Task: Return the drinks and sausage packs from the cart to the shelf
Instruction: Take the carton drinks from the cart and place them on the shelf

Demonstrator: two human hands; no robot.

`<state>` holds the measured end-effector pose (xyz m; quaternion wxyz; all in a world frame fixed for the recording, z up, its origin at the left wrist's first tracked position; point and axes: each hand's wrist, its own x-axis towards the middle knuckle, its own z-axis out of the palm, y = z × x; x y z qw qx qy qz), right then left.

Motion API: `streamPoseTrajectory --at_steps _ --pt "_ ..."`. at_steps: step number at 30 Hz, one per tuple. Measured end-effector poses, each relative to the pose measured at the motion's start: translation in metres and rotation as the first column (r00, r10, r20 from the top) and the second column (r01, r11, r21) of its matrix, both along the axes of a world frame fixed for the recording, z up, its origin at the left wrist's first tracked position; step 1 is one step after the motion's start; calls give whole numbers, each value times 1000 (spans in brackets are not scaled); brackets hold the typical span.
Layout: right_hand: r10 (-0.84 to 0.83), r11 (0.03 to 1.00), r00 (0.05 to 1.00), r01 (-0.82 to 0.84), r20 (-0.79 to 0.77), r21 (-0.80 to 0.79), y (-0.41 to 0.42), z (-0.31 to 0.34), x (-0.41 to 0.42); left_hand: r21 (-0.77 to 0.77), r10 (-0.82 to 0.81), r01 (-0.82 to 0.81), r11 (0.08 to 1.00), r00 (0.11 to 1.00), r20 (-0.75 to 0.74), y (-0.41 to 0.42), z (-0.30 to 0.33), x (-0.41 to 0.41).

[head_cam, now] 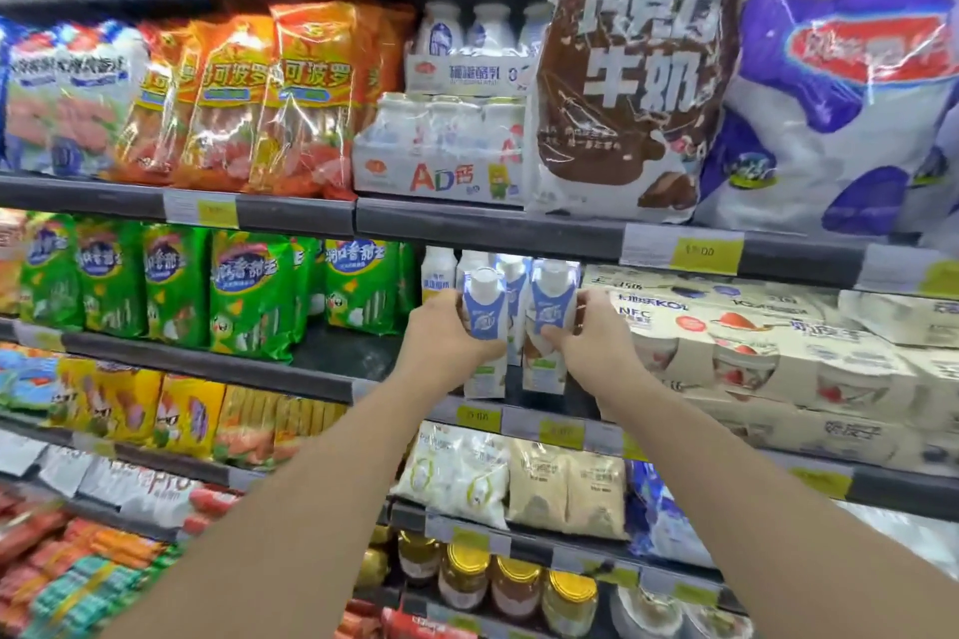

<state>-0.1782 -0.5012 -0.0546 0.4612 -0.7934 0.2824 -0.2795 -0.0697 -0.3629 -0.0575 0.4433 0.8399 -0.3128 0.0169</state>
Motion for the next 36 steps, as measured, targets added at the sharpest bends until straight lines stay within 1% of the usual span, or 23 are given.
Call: streamPoseTrajectory --at_steps 7,10,13,15,18,20,28,36 --pt "-58 995 993 48 -107 -91 5 -19 13 -25 -58 57 998 998 -28 -18 -7 15" --pt "-115 993 992 114 -51 -13 12 -24 13 -2 -108 109 994 993 -53 -18 -10 20" --pt "-143 989 990 142 4 36 25 -29 13 96 -153 157 983 987 -51 -15 -13 28" --pt "-184 982 983 184 -10 34 34 -33 16 145 -187 191 971 981 -42 -13 -17 32" --pt "-282 958 958 279 -46 -61 37 -39 20 143 -208 212 967 977 -45 -12 -18 34" --pt "-322 945 945 316 -56 -89 37 -42 22 141 -219 224 964 974 -50 -13 -17 35" --pt "-382 922 921 375 -69 -99 44 -41 27 102 -270 275 956 961 -61 -11 -19 38" --pt "-369 928 927 363 -71 -78 46 -38 25 81 -270 273 959 962 -52 -12 -21 37"
